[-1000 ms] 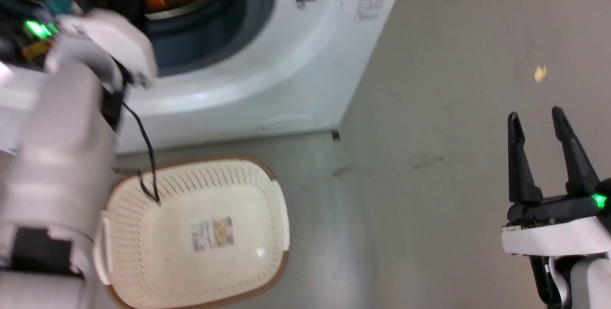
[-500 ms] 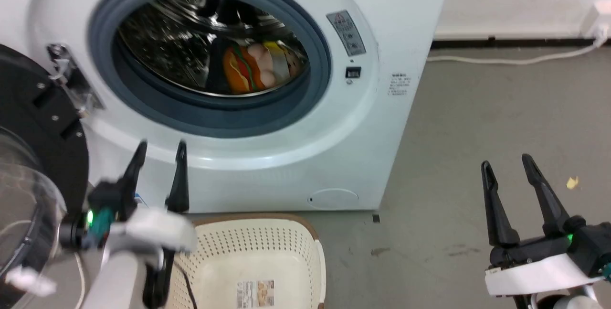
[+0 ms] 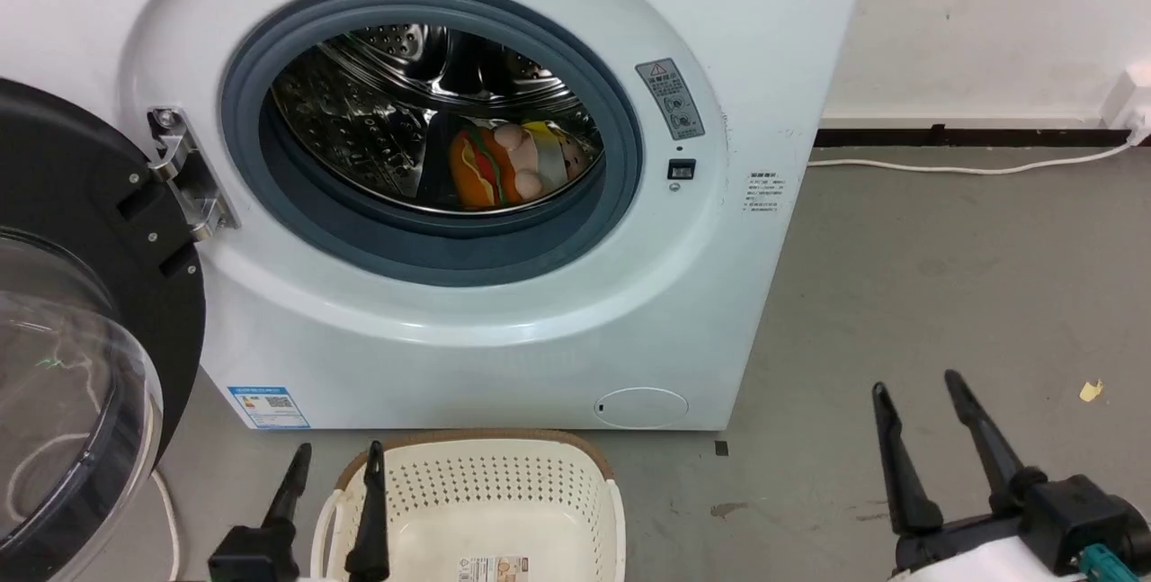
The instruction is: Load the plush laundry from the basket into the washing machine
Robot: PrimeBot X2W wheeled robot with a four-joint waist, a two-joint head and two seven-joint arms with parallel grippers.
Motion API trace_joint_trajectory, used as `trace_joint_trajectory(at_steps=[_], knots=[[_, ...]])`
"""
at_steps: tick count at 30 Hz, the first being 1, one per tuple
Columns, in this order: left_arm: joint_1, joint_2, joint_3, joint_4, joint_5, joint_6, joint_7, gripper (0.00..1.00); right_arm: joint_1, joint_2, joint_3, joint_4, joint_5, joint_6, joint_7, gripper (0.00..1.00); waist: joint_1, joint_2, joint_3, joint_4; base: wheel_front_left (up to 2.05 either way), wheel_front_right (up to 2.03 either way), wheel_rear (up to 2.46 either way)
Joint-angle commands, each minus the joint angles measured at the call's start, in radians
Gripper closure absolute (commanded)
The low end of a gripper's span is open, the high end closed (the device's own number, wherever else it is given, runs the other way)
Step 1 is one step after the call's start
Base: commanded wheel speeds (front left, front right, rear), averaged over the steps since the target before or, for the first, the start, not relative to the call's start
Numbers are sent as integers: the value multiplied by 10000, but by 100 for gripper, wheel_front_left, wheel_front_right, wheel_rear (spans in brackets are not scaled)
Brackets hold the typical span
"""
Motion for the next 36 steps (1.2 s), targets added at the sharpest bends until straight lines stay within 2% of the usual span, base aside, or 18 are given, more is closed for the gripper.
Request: trace_joint_trajectory(at_steps=[1,9,10,36], knots=[[93,-66,-33,82,76,-45,-43,0,194,9,23,59,-80,-9,-44,0,1,0,-31,-2,0,0,0],[141,-227,43,90,218,-133,-43,0,316,9,-84,301,-35,-9,-44,0,1,0,-36,-24,0,0,0],[44,-203,46,124,184,-111,0,100,167,0,-79,286,-48,0,0,100,2,0,-36,-23,0,0,0],[-99,-334,203,-91,513,-196,468,100,55,0,-53,225,-174,-2,459,100,2,-1,-46,35,0,0,0]])
